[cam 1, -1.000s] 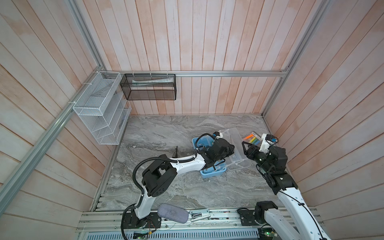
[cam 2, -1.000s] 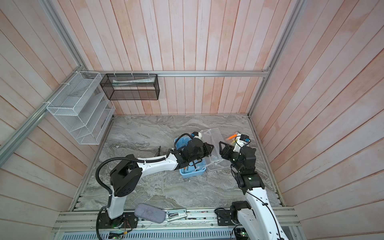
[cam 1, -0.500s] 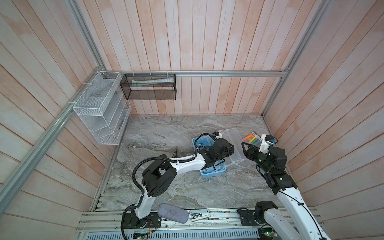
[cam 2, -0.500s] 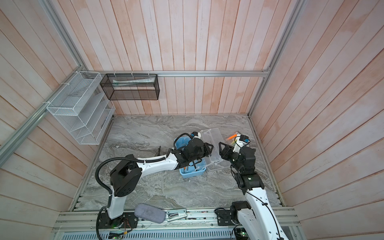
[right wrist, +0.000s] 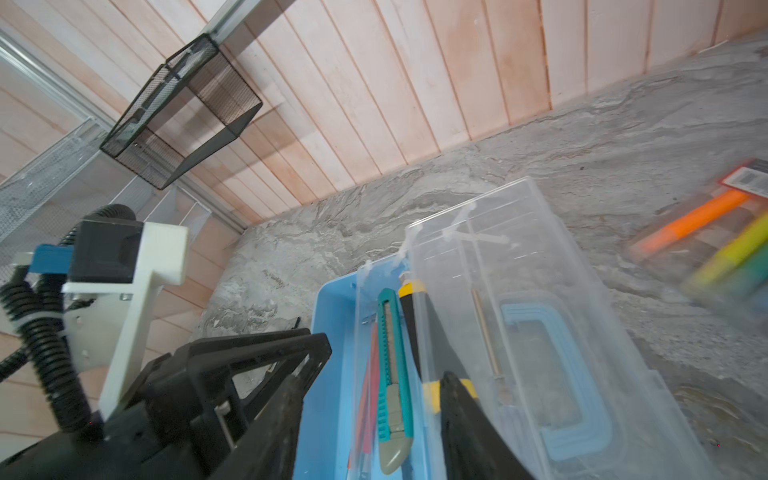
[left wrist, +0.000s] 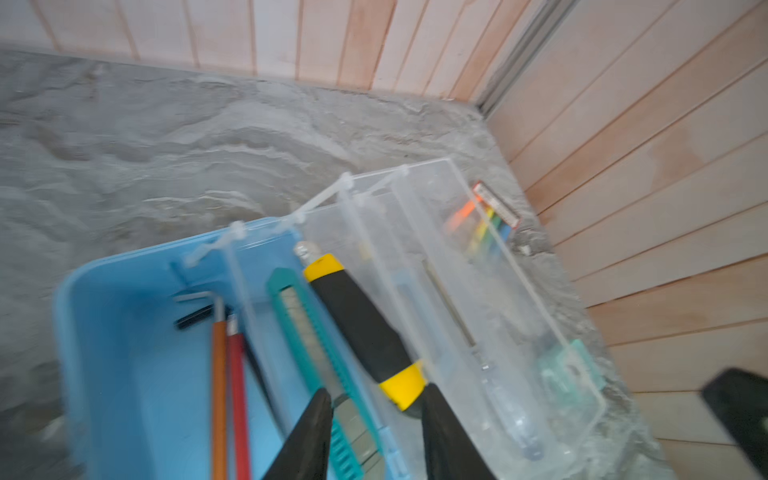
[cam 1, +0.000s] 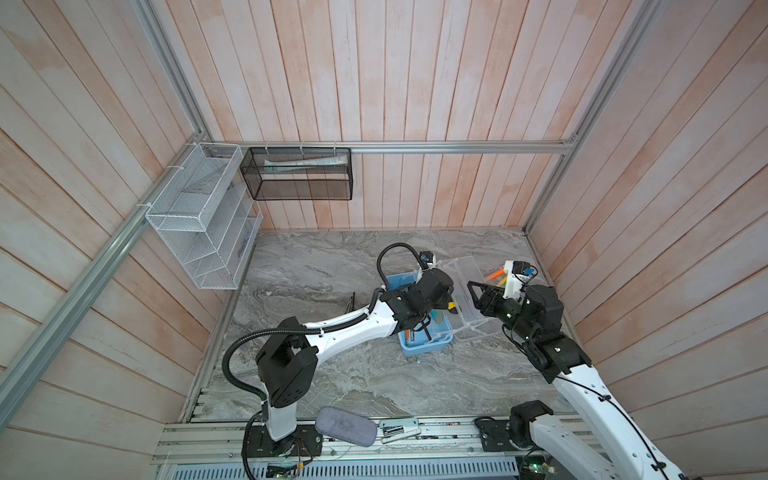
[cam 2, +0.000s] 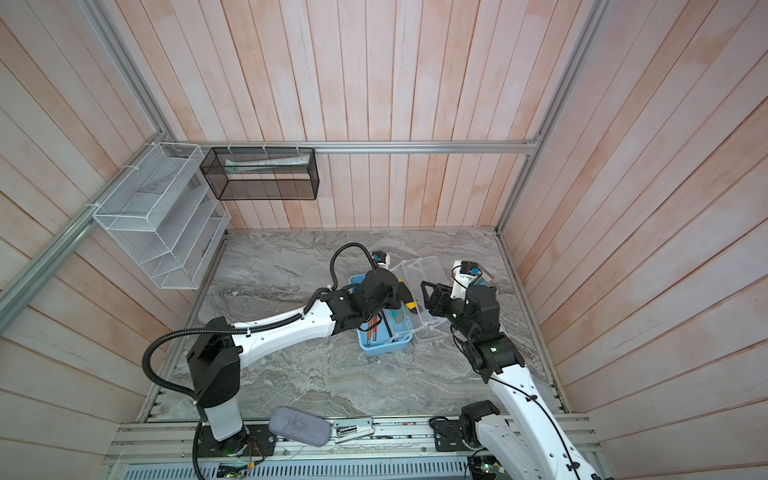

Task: Pack the tool kit
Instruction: 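Lower the clear screwdriver into the box and open the left gripper, then move the left gripper back to the yellow-handled screwdriver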

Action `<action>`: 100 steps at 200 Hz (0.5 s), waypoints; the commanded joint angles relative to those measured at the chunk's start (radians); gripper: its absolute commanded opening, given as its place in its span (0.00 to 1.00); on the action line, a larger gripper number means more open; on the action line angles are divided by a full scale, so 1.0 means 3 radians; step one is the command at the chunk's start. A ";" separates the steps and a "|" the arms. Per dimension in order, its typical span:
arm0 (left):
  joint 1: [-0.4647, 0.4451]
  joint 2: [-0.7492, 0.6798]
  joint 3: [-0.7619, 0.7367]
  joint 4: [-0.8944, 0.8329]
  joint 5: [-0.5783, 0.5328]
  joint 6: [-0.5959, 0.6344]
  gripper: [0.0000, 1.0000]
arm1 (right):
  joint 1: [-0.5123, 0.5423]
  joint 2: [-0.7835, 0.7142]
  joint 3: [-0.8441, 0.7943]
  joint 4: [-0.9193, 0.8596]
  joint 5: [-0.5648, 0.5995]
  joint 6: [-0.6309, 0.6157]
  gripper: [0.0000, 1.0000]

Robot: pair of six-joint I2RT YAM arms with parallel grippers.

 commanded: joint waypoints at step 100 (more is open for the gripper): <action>0.0845 -0.0961 -0.1867 -0.0349 -0.0001 -0.0118 0.27 | 0.0896 0.0903 0.0165 0.0334 0.0301 0.0055 0.51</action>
